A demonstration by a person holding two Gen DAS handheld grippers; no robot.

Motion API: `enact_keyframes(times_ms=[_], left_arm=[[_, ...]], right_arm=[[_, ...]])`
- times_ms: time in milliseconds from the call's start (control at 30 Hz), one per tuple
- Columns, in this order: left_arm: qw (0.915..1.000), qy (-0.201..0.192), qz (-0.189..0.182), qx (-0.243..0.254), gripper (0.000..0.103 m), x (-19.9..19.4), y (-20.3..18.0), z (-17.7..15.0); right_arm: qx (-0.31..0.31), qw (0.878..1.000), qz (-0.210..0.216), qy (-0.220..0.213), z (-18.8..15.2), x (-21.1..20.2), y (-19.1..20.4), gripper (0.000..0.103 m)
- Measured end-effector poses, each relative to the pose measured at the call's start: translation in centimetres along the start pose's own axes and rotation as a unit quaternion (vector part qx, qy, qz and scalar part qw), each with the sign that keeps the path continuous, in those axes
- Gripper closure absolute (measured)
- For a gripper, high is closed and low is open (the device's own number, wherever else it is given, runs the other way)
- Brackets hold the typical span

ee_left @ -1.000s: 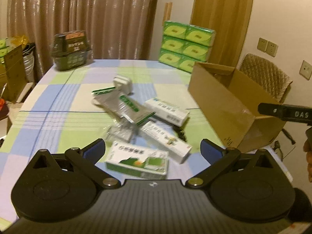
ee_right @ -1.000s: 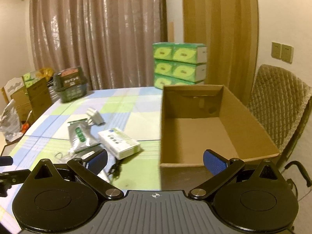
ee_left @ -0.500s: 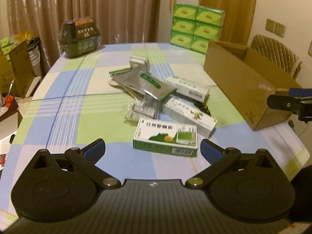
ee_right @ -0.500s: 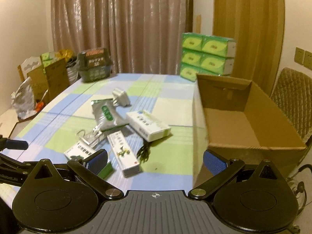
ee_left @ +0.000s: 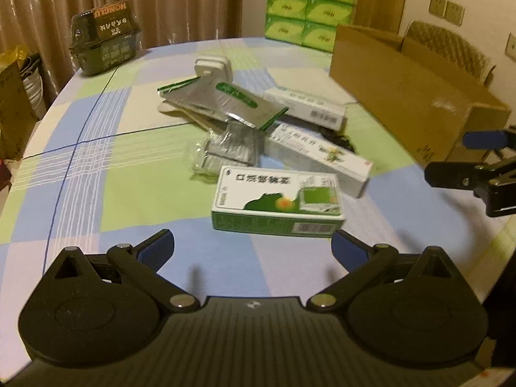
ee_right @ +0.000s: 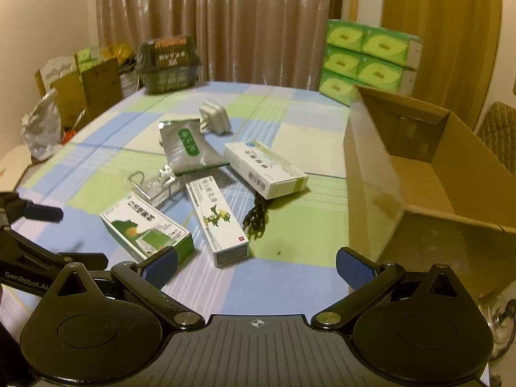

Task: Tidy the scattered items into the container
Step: 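Move the left tool back over the table toward the green spray box, then grasp the green-and-white spray box with the left tool while the right tool grasps the white cream box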

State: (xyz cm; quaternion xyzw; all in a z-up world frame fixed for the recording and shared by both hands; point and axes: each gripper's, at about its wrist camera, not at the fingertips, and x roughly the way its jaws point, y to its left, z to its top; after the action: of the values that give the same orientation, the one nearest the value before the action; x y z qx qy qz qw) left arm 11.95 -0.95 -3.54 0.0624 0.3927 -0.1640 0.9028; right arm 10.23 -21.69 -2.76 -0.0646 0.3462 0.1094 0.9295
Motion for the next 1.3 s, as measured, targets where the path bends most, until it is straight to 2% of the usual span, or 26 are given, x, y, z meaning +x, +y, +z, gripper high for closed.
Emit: enact_keyframes(times_ms=[100, 233, 467, 700, 933, 1300], left_arm=[[0.9998, 0.007, 0.016, -0.004, 0.001, 1.1, 0.5, -0.1], [0.9996, 0.007, 0.019, -0.02, 0.001, 1.9, 1.9, 0.0], [0.9989, 0.005, 0.017, -0.043, 0.001, 2.7, 3.7, 0.5], [0.9987, 0.009, 0.008, -0.05, 0.001, 3.6, 4.4, 0.5], [0.999, 0.016, 0.014, -0.04, 0.001, 4.4, 4.8, 0.5], [0.9972, 0.012, 0.033, -0.066, 0.001, 3.3, 6.4, 0.1]], right_arm=[[-0.02, 1.0, 0.003, 0.008, 0.2, 1.8, 0.8, 0.002], [-0.049, 0.999, -0.001, 0.008, 0.7, 4.1, 1.7, 0.002], [-0.082, 0.997, -0.015, 0.009, 2.4, 8.1, 1.8, 0.002], [-0.146, 0.989, -0.002, 0.023, 2.7, 10.6, 2.1, 0.002], [-0.155, 0.987, 0.025, 0.039, 2.0, 9.9, 2.3, 0.002], [-0.193, 0.979, 0.063, 0.035, -1.0, 7.4, 8.0, 0.002]])
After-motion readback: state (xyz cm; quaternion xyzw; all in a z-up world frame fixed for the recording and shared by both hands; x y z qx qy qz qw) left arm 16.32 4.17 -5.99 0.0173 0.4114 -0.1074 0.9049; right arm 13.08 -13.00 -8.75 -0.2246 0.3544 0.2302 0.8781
